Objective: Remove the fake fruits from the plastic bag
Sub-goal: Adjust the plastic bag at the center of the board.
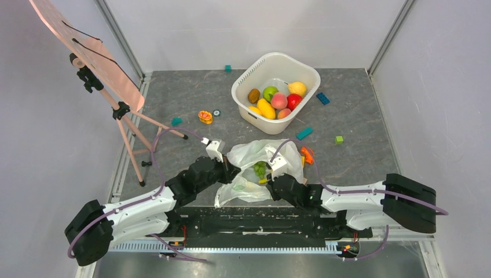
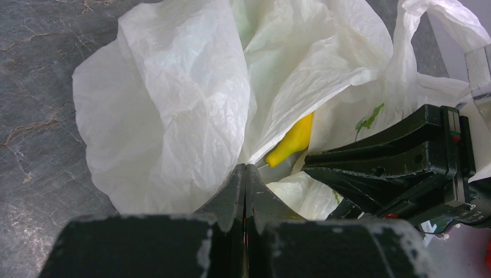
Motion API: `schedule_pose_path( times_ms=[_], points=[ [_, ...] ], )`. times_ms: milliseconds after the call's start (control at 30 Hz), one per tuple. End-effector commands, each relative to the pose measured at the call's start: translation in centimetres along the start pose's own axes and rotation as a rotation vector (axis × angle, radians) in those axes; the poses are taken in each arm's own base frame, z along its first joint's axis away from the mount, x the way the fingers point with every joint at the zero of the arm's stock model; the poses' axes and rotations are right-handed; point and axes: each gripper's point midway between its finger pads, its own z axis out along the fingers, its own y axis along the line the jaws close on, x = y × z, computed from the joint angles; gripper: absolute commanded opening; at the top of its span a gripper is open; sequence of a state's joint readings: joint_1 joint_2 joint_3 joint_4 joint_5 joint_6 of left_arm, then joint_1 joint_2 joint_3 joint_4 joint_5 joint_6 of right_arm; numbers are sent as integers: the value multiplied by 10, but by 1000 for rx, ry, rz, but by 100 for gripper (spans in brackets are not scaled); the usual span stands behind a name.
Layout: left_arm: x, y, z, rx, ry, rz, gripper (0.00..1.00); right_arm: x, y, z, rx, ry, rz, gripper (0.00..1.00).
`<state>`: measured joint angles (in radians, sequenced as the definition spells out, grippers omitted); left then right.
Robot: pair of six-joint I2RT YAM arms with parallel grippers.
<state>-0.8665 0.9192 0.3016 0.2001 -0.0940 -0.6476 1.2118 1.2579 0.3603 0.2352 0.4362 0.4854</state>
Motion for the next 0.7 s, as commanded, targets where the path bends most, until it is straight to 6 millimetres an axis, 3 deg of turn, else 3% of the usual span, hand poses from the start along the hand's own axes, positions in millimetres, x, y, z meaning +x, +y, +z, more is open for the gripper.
schedule_pose_path(
  times_ms=[0,367,533,667],
  points=[
    [-12,-8,0,22,-58,-58,2,9,-9,-11,36,45,-5,15],
    [-9,-7,2,21,-50,-57,2,36,-12,-13,43,96,14,15],
    [-8,-5,1,18,-51,-57,2,27,-9,-12,42,64,24,16],
    [-8,-4,0,17,-57,-61,2,3,-8,-13,63,-4,45,18]
  ],
)
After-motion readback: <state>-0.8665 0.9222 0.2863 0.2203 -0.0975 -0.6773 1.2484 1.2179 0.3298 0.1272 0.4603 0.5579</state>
